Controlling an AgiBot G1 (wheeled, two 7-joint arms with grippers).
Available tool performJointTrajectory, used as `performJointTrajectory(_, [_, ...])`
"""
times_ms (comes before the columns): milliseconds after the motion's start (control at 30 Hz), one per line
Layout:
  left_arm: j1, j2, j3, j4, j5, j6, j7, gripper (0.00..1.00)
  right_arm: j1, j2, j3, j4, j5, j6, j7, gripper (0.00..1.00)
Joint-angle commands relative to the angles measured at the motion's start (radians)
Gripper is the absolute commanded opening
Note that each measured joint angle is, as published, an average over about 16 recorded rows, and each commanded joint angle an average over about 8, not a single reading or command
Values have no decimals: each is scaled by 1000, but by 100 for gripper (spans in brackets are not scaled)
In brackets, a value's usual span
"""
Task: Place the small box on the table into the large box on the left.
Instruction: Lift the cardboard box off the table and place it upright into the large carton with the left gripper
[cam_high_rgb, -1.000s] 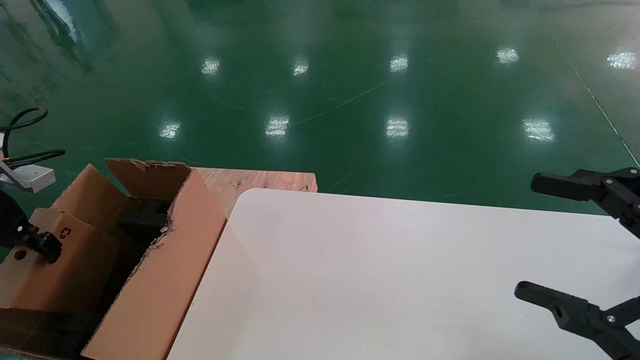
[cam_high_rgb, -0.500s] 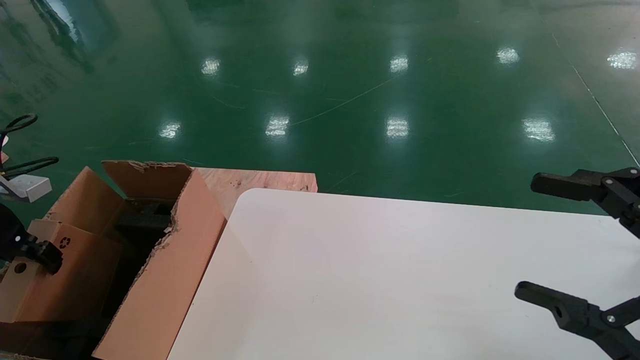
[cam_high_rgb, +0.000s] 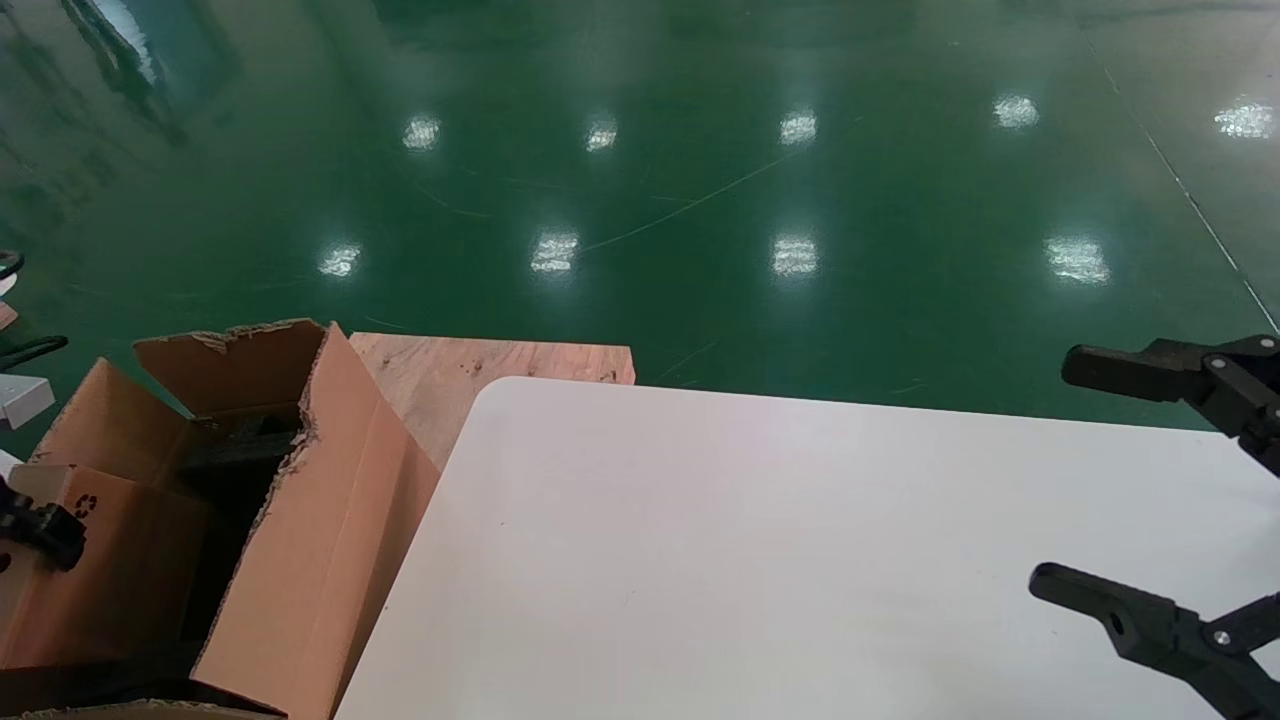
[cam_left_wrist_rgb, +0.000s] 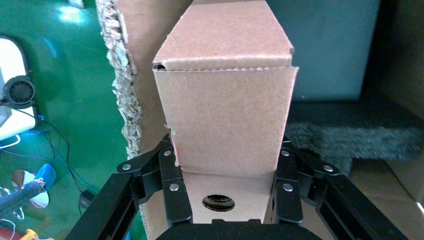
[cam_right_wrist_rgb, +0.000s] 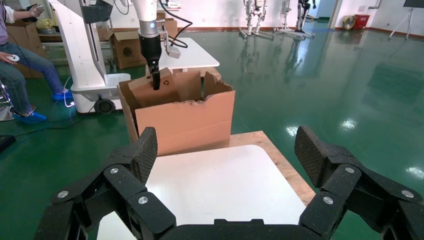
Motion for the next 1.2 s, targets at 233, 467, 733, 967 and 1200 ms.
performJointTrajectory(233, [37,-16,-12,13,-16,-89,-16,78,0,0,0,0,0,0,0,100])
performJointTrajectory(467, [43,-19,-16,15,-23,-100,-18,100,0,0,0,0,0,0,0,100])
performJointTrajectory(733, [38,-17,-14,13,-21,-94,-17,100,0,0,0,0,0,0,0,100])
performJointTrajectory(967, [36,-16,-12,13,-17,-92,-16,100,0,0,0,0,0,0,0,100])
performJointTrajectory(1200, [35,-15,-11,12,-15,-91,-15,100,0,0,0,0,0,0,0,100])
